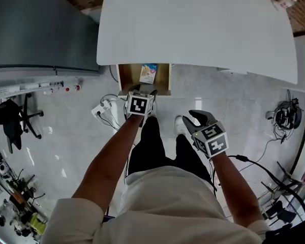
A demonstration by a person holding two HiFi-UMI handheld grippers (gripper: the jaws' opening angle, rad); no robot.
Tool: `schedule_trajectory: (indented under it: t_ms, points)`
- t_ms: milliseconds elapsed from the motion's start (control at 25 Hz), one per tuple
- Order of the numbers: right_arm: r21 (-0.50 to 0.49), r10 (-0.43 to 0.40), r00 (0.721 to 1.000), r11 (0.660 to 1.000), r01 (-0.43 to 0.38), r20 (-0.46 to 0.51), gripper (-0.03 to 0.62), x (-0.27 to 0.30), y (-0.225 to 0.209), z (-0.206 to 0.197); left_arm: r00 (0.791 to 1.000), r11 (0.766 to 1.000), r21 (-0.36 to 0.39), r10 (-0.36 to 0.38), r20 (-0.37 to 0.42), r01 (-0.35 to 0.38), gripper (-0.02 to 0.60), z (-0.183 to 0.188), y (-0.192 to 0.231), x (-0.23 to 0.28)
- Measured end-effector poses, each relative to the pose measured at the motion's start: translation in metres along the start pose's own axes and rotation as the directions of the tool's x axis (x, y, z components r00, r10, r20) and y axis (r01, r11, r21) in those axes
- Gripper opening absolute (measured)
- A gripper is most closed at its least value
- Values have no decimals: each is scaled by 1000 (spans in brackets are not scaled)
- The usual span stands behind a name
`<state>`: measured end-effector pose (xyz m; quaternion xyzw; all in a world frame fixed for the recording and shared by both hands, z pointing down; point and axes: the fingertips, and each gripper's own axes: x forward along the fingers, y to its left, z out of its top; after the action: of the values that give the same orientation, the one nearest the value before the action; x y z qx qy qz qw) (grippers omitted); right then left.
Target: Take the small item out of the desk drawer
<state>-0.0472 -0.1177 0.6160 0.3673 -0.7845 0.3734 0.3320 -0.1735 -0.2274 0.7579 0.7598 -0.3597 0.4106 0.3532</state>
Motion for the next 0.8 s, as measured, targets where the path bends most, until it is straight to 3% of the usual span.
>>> schedule_trajectory:
  t_ms: [240, 440, 800]
  points:
    - [92, -3, 998, 996, 8, -55, 141, 28, -9, -11, 995, 999, 31, 34, -89, -31, 342, 12, 35, 82]
    - [174, -8, 999, 985, 17, -54, 141, 56, -22, -29, 985, 992, 105, 85, -149, -70, 359, 12, 63, 138]
    - [269, 7, 996, 963, 17, -90, 140, 73, -25, -62, 972, 983, 115, 165, -167, -147, 376, 10, 82, 198]
